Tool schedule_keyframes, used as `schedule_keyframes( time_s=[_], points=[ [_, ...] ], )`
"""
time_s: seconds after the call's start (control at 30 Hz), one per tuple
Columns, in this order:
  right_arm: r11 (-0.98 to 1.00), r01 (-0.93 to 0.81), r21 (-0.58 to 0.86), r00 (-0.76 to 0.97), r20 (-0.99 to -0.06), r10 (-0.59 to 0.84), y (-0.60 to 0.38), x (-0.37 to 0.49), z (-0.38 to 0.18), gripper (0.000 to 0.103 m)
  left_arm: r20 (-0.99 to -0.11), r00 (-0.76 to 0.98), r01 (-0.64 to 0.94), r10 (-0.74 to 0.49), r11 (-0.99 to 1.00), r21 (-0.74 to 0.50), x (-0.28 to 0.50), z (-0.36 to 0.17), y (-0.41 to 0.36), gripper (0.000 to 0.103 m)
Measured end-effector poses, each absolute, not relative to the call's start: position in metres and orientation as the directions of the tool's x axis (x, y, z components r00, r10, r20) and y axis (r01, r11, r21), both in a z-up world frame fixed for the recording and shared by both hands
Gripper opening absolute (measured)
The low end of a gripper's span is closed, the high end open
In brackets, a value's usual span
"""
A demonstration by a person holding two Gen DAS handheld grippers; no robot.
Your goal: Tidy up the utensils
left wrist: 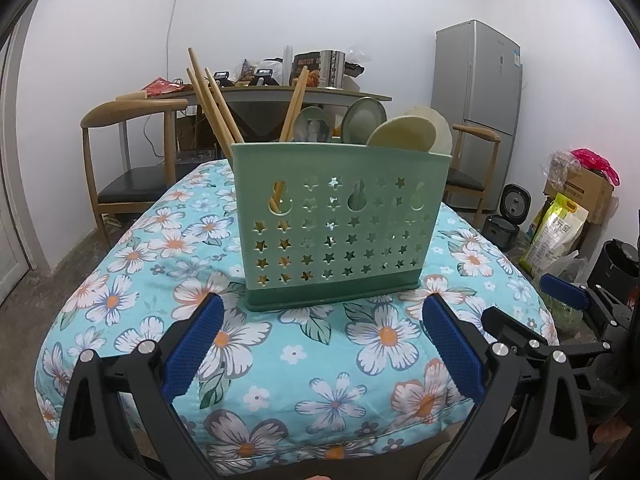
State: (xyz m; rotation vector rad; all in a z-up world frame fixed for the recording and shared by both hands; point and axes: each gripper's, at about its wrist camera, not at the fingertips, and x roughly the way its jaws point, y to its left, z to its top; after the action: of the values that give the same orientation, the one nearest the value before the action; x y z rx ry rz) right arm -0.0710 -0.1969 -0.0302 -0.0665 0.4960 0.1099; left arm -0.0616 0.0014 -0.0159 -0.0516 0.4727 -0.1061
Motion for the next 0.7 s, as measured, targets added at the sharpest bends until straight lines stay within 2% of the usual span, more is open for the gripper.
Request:
schedule_keyframes(
  time_s=[0.7],
  points=[
    [0.992,-0.121,-0.042,0.874,-0.478,0.086,-0.1968,-0.0724,-0.0307,0.095,-0.446,0.890,0.077,-0.099,0.995,-0.068,-0.0626,-0.0138,-0.0002,0.097]
  ],
)
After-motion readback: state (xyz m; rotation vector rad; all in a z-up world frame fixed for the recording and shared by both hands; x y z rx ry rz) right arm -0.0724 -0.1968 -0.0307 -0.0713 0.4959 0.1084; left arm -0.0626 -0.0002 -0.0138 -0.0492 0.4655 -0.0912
